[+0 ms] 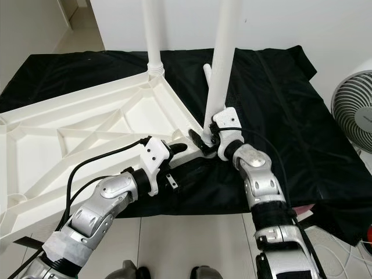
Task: Building children table
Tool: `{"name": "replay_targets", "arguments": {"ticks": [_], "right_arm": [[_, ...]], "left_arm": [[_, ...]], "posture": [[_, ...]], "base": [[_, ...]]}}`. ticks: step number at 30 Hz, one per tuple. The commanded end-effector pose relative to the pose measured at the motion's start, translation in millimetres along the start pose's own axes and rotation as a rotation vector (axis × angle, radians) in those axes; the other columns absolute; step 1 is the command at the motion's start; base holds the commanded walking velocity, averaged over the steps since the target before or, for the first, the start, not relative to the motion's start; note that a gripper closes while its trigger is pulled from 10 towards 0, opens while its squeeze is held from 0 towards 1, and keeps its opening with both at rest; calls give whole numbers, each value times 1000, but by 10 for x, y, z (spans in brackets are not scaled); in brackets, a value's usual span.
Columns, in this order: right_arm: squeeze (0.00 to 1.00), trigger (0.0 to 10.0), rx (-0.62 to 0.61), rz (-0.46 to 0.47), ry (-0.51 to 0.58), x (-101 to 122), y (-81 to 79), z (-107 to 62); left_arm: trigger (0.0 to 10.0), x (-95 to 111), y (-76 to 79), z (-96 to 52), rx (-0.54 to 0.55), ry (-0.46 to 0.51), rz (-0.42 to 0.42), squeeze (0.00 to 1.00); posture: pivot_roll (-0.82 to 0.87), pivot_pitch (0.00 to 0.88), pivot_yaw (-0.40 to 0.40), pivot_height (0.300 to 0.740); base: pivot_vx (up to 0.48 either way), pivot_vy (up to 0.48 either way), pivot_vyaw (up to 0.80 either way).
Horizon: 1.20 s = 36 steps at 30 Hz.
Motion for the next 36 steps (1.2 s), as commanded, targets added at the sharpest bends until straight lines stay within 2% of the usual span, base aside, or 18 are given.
{"name": "replay_targets", "arguments": {"ticks": [1, 4, 5, 7, 8, 14, 22, 23, 24, 28, 31, 36], "right_arm": [[0, 10000, 48, -37, 12, 15, -39, 40], [0, 10000, 70, -42, 18, 18, -22, 56], [0, 3529, 75, -43, 16, 12, -12, 63], [0, 3529, 79, -45, 16, 6, -5, 68], [0, 0, 88, -40, 16, -4, -6, 69], [0, 0, 123, -7, 13, -106, -40, 41], [0, 0, 106, 100, 18, -183, -55, -5], [0, 1098, 87, 109, 14, -193, -51, -8], [0, 10000, 62, 124, 8, -203, -43, -2], [0, 10000, 26, 130, -19, -238, -43, 16], [0, 10000, -159, 195, -128, -391, -67, 71], [0, 10000, -238, 207, -172, -460, -67, 62]], "left_arm": [[10000, -95, -12, -34, -14, -45, 6, 0], [10000, -98, -28, -50, -10, -48, 8, 0], [10000, -101, -29, -54, -9, -49, 9, 0], [10000, -103, -29, -56, -9, -50, 10, 0], [10000, -104, -30, -55, -9, -50, 10, 0], [10000, -104, -22, -48, -9, -48, 11, 0], [10000, -98, 2, -29, -22, -47, 10, 0], [10000, -97, 9, -24, -25, -47, 10, 0], [10000, -97, 15, -21, -27, -47, 9, 0], [10000, -93, 24, -17, -30, -44, 4, 0], [10000, -95, 30, -8, -27, -40, -2, 0], [10000, -98, 31, -9, -23, -40, -5, 0]], "posture": [[-120, 71, 43, 740], [-115, 63, 43, 740], [-115, 63, 43, 740], [-115, 63, 43, 740], [-111, 54, 40, 740], [-111, 54, 40, 740], [-120, 58, 44, 740], [-120, 58, 44, 740], [-120, 58, 44, 740], [-125, 61, 45, 740], [-127, 67, 41, 740], [-128, 73, 39, 740]], "base": [[0, 0, 0], [0, 0, 0], [0, 0, 0], [0, 0, 0], [0, 0, 0], [0, 0, 0], [0, 0, 0], [0, 0, 0], [0, 0, 0], [0, 0, 0], [0, 0, 0], [0, 0, 0]]}}
Point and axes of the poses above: a point about 5 cm out from each wrist's last joint towards the gripper, its own z axis pointing out of the wrist towards the gripper, its own x axis along the axis of the wrist's last joint, y = z × x, the point moved 6 cm from there along z, pointing out of the wrist towards the gripper, and after that the axes turned 14 degrees about -z, right-handed, at the moved point
